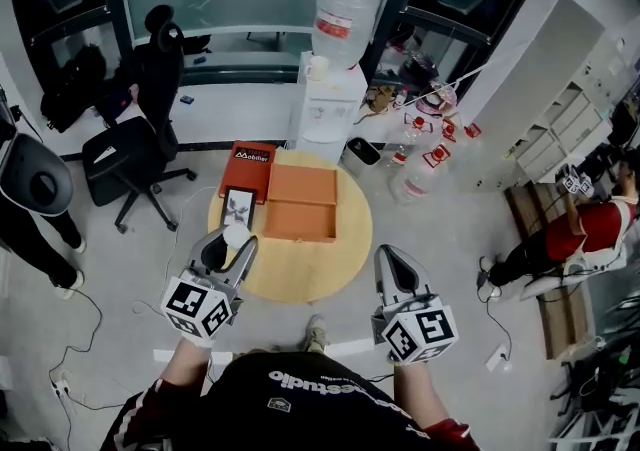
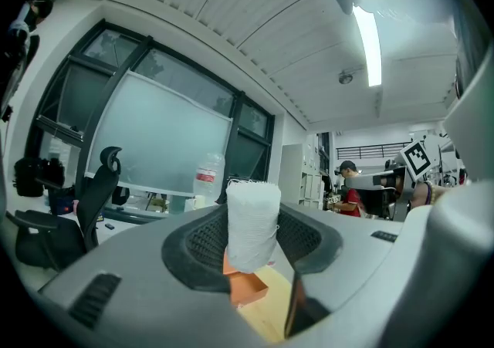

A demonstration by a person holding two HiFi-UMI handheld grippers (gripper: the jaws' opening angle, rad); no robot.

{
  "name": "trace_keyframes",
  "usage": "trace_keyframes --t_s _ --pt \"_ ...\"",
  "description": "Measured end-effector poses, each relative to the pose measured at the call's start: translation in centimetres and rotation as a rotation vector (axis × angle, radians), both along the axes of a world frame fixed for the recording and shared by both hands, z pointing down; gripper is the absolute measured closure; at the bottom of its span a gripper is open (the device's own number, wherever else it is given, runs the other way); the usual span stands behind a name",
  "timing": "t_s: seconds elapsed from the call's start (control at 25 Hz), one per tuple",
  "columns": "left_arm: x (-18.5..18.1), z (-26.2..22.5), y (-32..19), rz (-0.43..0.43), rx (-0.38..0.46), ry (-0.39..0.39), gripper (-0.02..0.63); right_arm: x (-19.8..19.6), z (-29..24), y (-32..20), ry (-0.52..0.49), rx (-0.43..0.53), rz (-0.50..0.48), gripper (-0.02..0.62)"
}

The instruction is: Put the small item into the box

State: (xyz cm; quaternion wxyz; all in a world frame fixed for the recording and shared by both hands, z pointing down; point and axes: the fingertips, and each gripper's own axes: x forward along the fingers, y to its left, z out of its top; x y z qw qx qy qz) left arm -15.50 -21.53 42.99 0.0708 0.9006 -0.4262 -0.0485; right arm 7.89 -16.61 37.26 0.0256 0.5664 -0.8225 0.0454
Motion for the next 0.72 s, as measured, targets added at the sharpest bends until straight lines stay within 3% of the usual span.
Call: trace_keyframes --t_s 0.24,0.72 --pt "0.2 -0.8 -2.3 -0.038 0.019 -0.002 0.420 -0.1 -0.3 -3.0 -0.013 0.019 -0.051 0.569" --pt "5.9 -1.2 -6.1 0.014 0.042 -0.060 0.420 3.4 0.1 -7.2 -0.014 0.022 -0.064 0.569"
